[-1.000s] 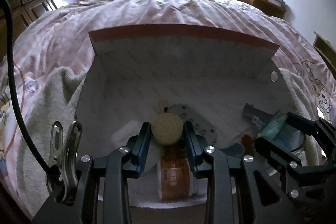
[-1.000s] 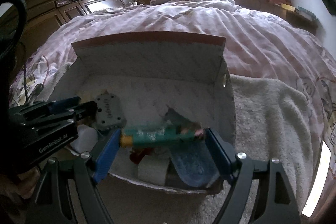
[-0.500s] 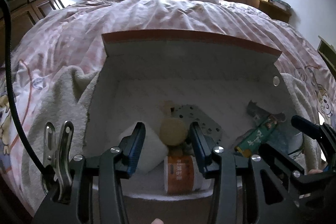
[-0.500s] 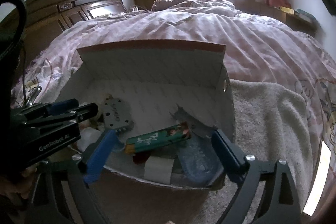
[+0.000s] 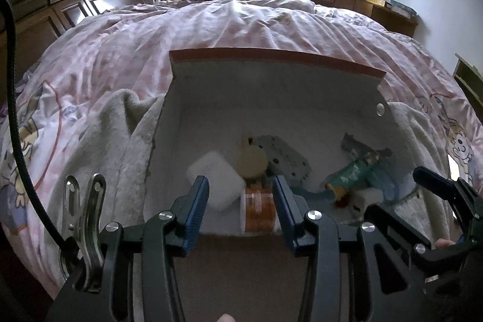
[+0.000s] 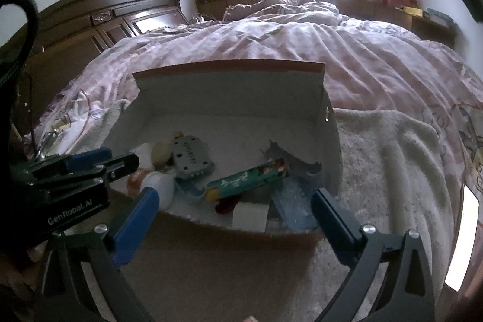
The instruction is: Organize rigid objects
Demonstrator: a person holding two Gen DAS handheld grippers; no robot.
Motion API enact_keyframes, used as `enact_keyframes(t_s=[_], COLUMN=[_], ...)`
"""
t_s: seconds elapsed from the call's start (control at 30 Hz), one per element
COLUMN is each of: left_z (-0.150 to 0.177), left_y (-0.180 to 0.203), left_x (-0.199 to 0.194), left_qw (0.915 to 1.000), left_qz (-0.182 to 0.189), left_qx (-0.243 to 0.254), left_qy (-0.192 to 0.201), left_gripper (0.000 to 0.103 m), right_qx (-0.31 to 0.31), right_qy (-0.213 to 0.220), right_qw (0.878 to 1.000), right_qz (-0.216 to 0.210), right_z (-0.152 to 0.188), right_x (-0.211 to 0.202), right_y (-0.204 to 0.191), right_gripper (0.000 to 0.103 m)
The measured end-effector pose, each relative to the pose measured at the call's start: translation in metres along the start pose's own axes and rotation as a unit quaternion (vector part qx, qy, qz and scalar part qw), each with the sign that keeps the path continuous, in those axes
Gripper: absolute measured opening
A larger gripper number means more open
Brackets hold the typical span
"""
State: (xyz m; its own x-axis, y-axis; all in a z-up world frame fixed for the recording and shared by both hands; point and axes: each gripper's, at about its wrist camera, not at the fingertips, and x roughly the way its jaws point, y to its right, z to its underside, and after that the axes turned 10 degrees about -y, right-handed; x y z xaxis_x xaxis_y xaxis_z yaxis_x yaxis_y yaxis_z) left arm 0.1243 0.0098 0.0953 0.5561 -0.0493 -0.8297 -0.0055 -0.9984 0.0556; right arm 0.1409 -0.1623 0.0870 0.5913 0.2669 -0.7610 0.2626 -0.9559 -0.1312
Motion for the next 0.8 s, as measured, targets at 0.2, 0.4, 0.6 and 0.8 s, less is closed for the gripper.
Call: enact_keyframes(t_s=[0.2, 0.4, 0.6, 0.8], left_z=[0.019, 0.038, 0.059, 0.077], left_y=[0.003, 0.007, 0.01, 0.012], left_x=[-0.009, -0.01, -0.005, 0.003], left_qw=[1.0, 0.9999, 0.9995, 0.9987], left_qz=[0.003, 0.002, 0.005, 0.005], left_qx=[-0.005, -0.007, -0.003, -0.008], left_qy=[-0.004, -0.015, -0.032, -0.049], left_gripper=[0.045, 0.045, 0.045, 0.045], right_qx=[-0.004, -0.007, 0.008, 0.015], right_qy=[0.004, -0.001, -0.025, -0.038], right_qw=[1.0, 1.0, 1.0, 0.999], right_qz=[-0.012, -0.006, 0.004, 0.031], right_z=[0.017, 0.036, 0.058, 0.071], right_x=[-0.015, -0.021, -0.016, -0.012], right_y=[-0.005, -0.006, -0.002, -0.002], right_gripper=[0.102, 0.102, 0.102, 0.102])
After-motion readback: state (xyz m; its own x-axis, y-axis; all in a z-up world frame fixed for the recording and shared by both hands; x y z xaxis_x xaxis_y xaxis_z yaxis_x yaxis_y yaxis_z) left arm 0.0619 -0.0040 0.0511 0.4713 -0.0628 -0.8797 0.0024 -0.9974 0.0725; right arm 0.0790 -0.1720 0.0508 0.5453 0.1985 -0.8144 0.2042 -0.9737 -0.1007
